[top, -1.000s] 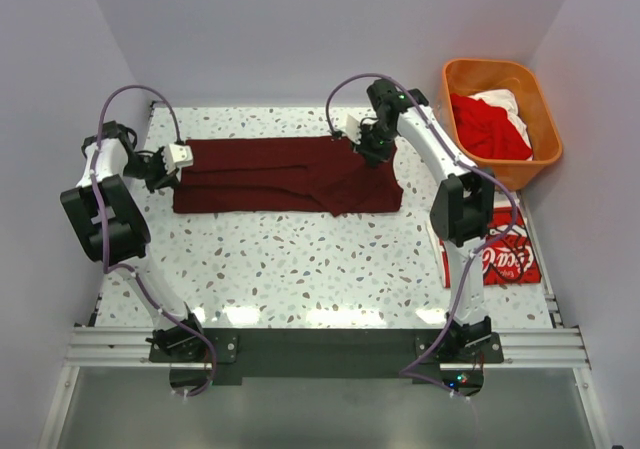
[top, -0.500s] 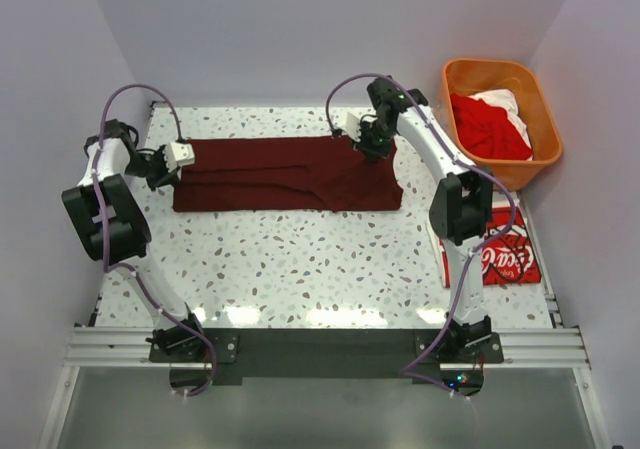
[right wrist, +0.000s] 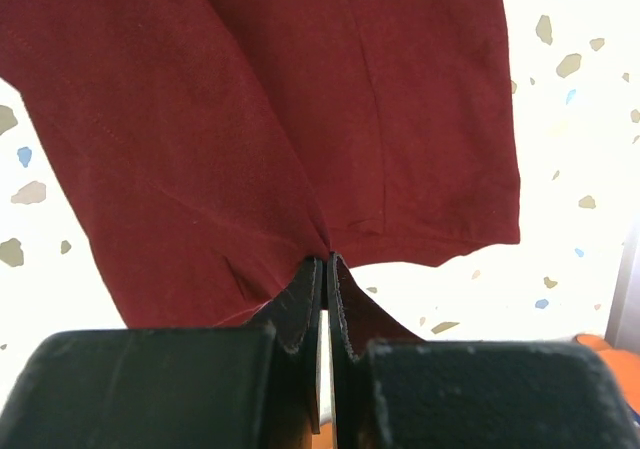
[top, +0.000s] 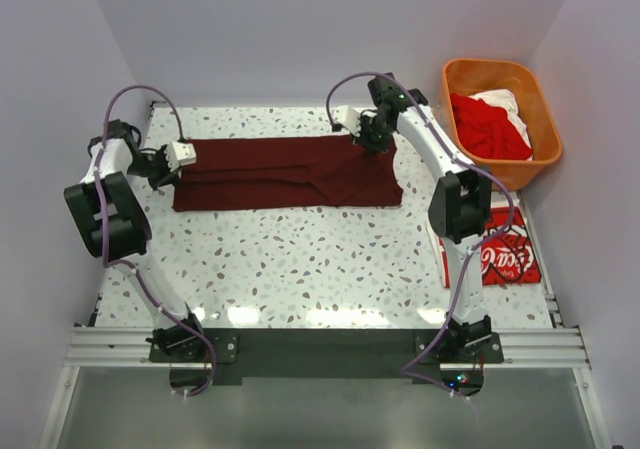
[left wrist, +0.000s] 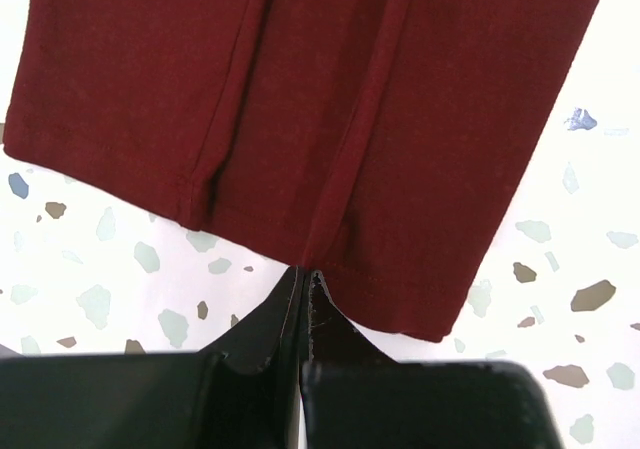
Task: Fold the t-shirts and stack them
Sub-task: Fold the tshirt
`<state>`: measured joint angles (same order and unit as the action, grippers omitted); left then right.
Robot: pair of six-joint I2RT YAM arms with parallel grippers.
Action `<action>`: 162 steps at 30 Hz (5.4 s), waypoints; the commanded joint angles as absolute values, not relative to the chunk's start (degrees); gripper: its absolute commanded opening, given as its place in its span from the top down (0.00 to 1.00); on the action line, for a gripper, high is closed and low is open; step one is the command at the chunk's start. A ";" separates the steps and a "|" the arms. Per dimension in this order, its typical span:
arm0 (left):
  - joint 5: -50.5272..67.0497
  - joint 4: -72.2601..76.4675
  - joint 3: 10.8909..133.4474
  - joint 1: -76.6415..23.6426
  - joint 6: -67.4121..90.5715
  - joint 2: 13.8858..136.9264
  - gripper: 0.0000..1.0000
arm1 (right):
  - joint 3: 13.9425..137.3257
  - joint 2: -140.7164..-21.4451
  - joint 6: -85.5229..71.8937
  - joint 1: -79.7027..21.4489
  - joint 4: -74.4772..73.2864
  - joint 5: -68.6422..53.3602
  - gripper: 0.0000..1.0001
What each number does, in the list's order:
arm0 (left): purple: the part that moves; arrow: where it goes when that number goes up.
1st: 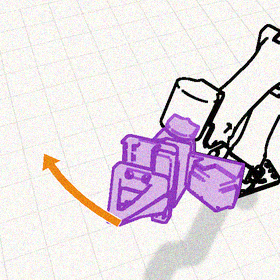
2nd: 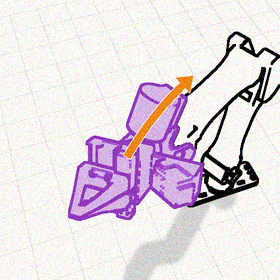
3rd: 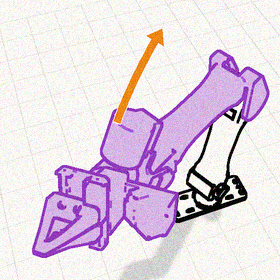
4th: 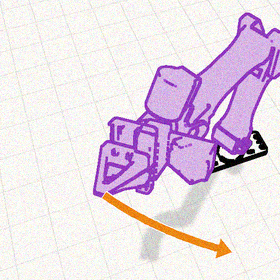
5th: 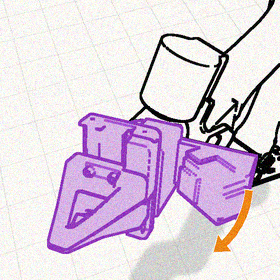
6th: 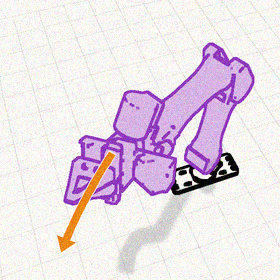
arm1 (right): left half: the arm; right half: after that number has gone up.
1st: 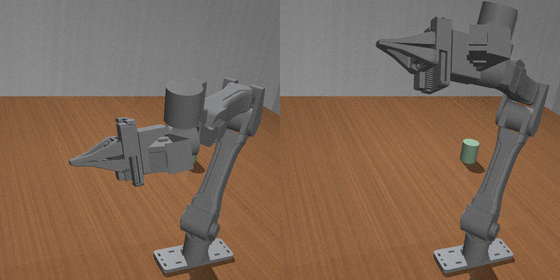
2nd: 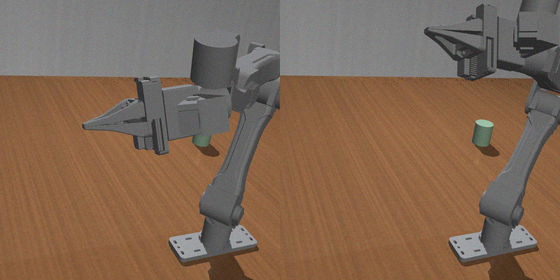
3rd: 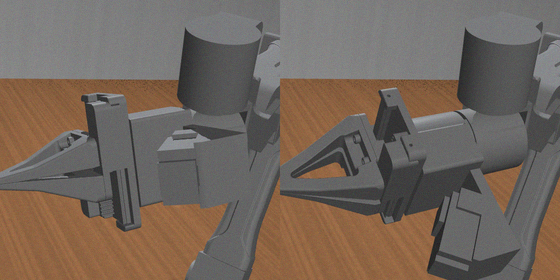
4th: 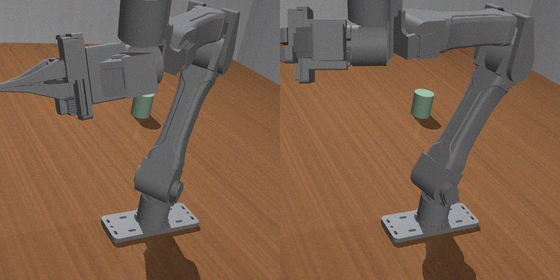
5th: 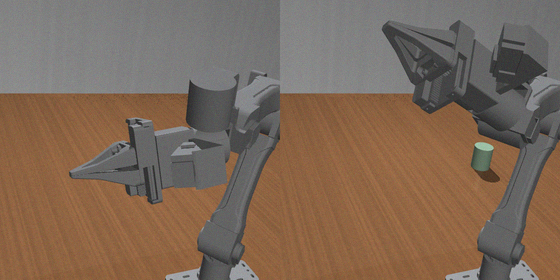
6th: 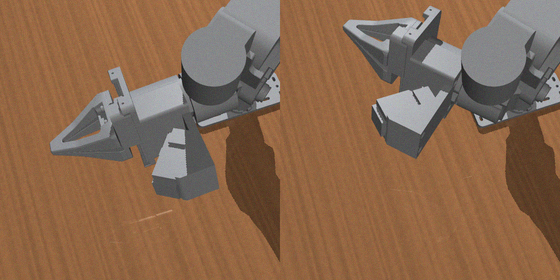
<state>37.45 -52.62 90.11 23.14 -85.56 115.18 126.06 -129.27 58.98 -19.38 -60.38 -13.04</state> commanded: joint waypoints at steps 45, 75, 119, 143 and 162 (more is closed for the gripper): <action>34.89 -45.44 96.15 20.30 -79.55 122.96 1.00 | 130.61 -135.61 58.10 -18.99 -52.47 -7.91 1.00; 35.95 -46.32 84.64 26.28 -34.01 116.36 0.44 | 113.47 -125.24 20.30 -8.62 -63.37 -21.10 0.41; 29.60 -40.09 69.00 26.28 -28.74 106.54 0.72 | 114.25 -134.04 28.12 -11.69 -55.02 4.66 0.88; 19.34 -40.70 79.28 1.67 -62.48 112.41 0.77 | 118.03 -132.08 20.66 -20.92 -51.33 -4.66 0.73; 44.38 -12.50 79.81 -15.37 -59.75 107.75 0.59 | 115.76 -123.58 15.39 -14.07 -52.47 -10.55 0.66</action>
